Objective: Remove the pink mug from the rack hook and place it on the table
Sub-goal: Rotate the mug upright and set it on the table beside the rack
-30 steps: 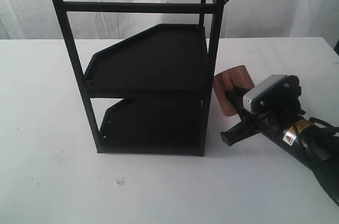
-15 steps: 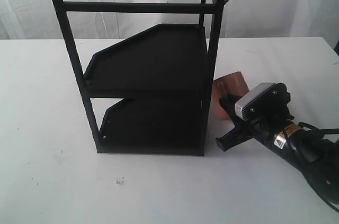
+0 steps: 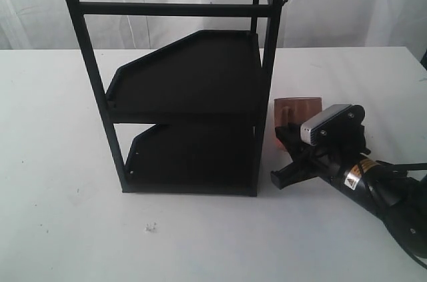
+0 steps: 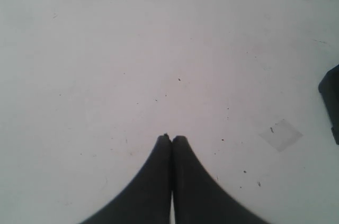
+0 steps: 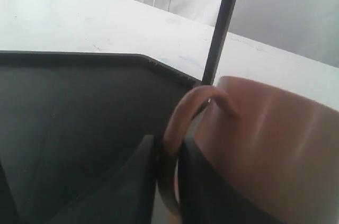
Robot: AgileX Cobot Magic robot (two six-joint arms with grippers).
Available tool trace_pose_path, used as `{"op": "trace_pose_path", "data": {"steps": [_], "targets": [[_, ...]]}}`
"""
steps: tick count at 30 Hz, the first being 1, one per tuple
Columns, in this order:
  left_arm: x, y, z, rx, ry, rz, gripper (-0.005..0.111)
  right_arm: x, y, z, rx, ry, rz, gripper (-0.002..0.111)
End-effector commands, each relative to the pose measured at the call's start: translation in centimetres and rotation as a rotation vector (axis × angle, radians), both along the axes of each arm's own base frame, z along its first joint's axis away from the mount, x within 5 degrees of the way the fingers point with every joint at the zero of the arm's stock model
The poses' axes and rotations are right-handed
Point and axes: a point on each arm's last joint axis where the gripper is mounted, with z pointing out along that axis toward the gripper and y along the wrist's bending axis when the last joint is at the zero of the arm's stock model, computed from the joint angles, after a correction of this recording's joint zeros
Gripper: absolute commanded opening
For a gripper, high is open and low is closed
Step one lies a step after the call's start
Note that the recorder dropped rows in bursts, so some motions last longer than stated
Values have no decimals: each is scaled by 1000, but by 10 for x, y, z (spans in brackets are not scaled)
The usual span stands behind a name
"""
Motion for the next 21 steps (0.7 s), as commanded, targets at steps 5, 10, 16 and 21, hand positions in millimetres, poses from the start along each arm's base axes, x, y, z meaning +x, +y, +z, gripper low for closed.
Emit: {"op": "trace_pose_path", "data": {"steps": [5, 10, 16, 21], "targets": [[0, 0, -1, 2, -1, -6, 0, -2, 2, -1, 29, 26, 21, 17], [0, 0, -1, 2, -1, -6, 0, -2, 2, -1, 63, 48, 13, 17], [0, 0, -1, 2, -1, -6, 0, -4, 4, -1, 86, 67, 36, 21], [0, 0, -1, 2, -1, -6, 0, -6, 7, -1, 153, 122, 60, 28]]}}
